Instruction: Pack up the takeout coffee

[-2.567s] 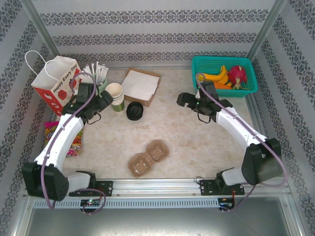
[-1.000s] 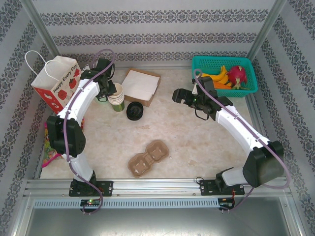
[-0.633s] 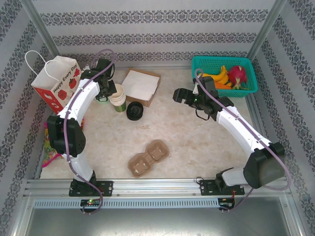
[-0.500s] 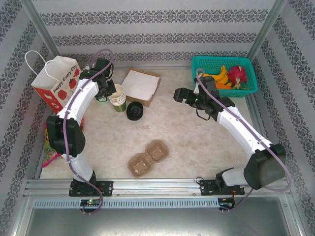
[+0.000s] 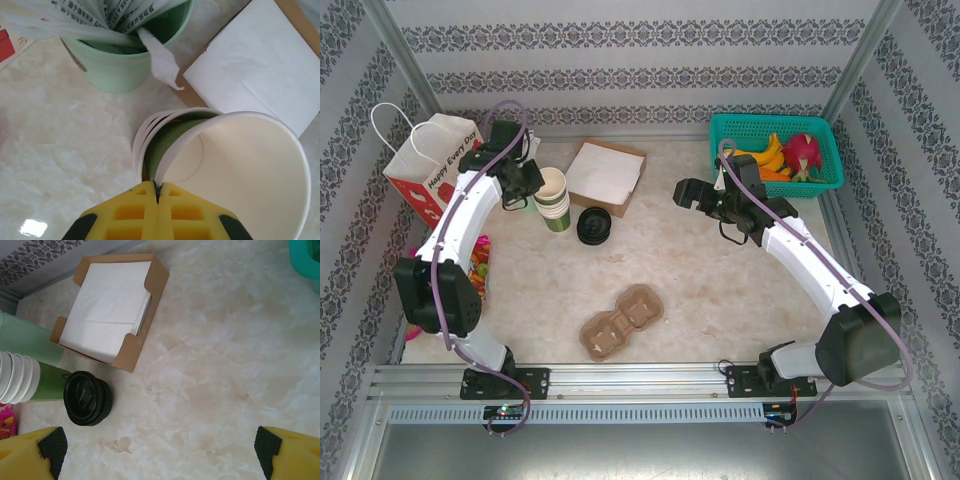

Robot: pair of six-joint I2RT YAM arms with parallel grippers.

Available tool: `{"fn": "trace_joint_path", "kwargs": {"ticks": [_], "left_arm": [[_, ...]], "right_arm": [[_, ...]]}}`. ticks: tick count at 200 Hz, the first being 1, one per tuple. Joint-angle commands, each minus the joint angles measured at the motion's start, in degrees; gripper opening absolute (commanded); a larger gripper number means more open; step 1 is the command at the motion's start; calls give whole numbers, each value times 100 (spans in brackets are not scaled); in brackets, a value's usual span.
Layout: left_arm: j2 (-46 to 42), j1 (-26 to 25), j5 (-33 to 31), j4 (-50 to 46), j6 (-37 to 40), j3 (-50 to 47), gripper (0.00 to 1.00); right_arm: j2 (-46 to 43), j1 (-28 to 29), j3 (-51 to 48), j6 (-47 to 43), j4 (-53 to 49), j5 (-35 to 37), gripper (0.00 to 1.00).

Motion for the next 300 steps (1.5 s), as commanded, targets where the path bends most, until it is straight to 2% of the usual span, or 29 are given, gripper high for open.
{"fn": "trace_joint_path", "kwargs": {"ticks": [1, 79, 133, 159, 177, 257, 271, 283, 300], "left_arm": [[-371, 117, 189, 401, -231, -203, 0], [-557, 210, 507, 85, 48, 178, 0], [-731, 201, 581, -529, 533, 949, 0], [-851, 91, 656, -736, 692, 1146, 0], [-930, -131, 700, -838, 766, 1286, 0], [-372, -1777, 385, -1090, 875, 1612, 0], [-167, -2025, 376, -1108, 934, 1713, 0], [17, -2231, 209, -1172, 1018, 1861, 0], [241, -2500, 183, -1047, 1050, 1921, 0]], "right_arm": [[-85, -60, -16, -22, -61, 60, 98], [-273, -57, -97, -154, 198, 195, 98], [-744, 34, -455, -1450, 933, -710, 98], [-940, 142, -651, -2132, 1161, -881, 98], [-1058, 141, -789, -2206, 1319, -771, 98], [-1385, 128, -1341, -1038, 1479, -177, 98], [-1433, 122, -1438, -497, 1370, 126, 98], [-1499, 39, -1502, 571, 1111, 713, 98], [-1669, -237, -1931, 1582, 1569, 301, 98]]}}
